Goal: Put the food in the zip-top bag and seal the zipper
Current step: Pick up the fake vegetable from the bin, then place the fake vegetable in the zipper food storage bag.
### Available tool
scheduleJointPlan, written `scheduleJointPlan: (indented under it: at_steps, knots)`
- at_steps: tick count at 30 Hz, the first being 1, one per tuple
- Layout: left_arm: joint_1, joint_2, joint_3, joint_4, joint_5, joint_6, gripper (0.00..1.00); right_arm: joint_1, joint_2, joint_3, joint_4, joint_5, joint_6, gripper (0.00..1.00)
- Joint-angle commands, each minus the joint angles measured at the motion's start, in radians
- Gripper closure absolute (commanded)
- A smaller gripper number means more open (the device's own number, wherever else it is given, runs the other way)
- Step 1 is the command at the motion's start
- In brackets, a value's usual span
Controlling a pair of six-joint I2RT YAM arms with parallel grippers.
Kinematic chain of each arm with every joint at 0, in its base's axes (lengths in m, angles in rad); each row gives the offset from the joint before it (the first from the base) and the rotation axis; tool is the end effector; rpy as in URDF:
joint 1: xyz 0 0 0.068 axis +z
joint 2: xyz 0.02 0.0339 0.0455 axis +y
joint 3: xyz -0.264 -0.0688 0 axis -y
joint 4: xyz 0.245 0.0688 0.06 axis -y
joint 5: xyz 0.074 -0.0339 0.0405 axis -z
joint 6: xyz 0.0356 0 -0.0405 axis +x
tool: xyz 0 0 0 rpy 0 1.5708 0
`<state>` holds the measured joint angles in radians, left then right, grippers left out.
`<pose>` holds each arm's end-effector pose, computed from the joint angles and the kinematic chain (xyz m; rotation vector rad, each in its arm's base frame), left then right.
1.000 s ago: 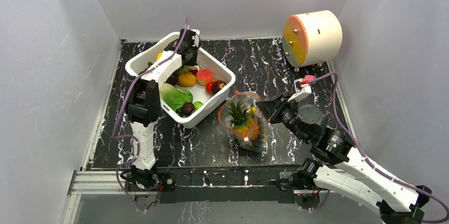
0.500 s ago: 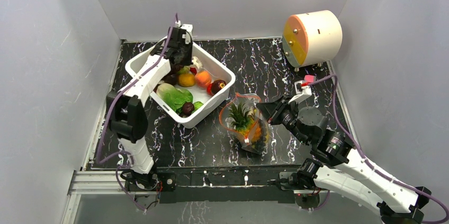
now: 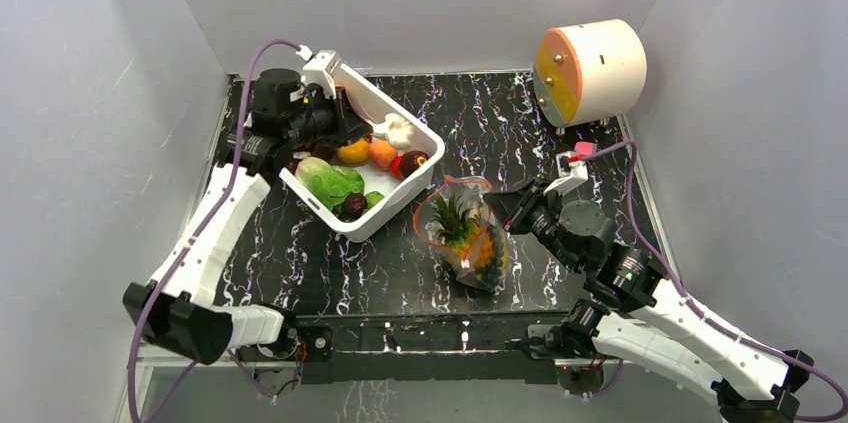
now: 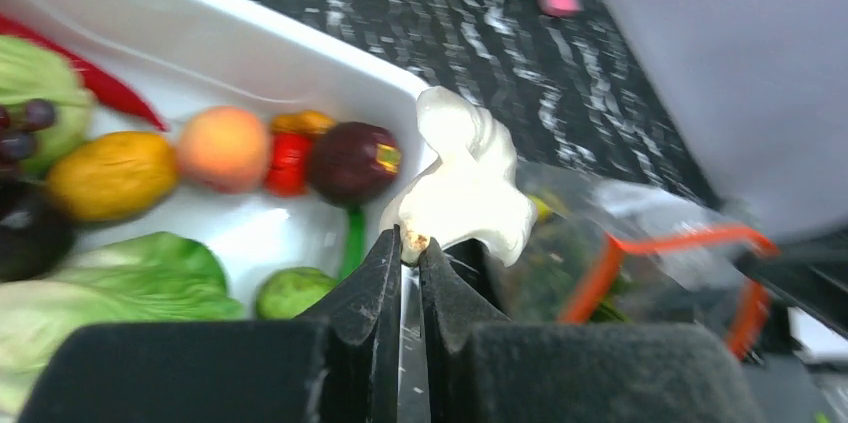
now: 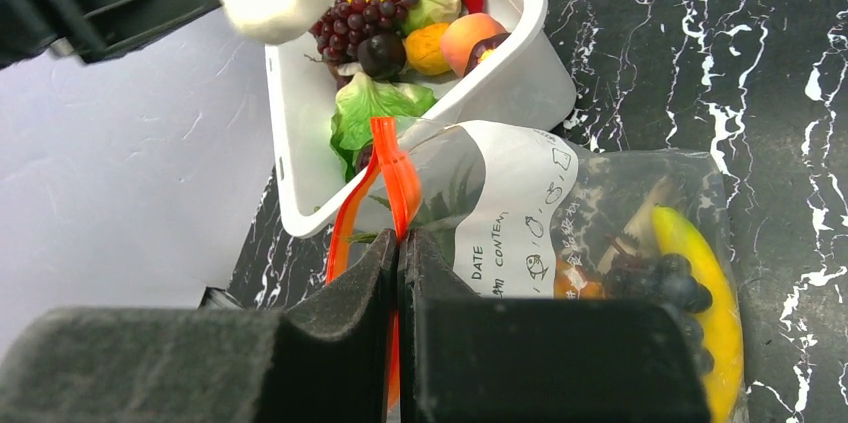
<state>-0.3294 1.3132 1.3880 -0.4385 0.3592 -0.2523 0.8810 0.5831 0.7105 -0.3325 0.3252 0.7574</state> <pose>0.2731 -0.1066 0.4088 0.3215 1.9543 -0.7303 0.0982 0.1011 0.3276 0.1313 1.8495 0.8863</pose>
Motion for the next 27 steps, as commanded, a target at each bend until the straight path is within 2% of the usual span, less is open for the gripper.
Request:
scheduleJointPlan:
  at_steps: [1, 6, 11, 19, 27]
  knots:
    - [-0.005, -0.107, -0.049, 0.065, 0.315, -0.08, 1.0, -0.002, -0.021, 0.033, 0.096, 0.063, 0.032, 1.0]
    - [-0.007, -0.179, -0.111, 0.169, 0.544, -0.13, 1.0, -0.001, -0.013, 0.061, 0.096, 0.095, -0.034, 1.0]
    - [-0.013, -0.211, -0.168, 0.279, 0.633, -0.198, 1.0, -0.001, 0.0, 0.105, 0.095, 0.104, -0.086, 1.0]
    - [-0.093, -0.215, -0.316, 0.339, 0.525, -0.173, 1.0, -0.001, 0.027, 0.111, 0.115, 0.086, -0.076, 1.0]
    - [-0.248, -0.154, -0.297, 0.316, 0.416, -0.071, 1.0, -0.001, 0.035, 0.099, 0.148, 0.052, -0.055, 1.0]
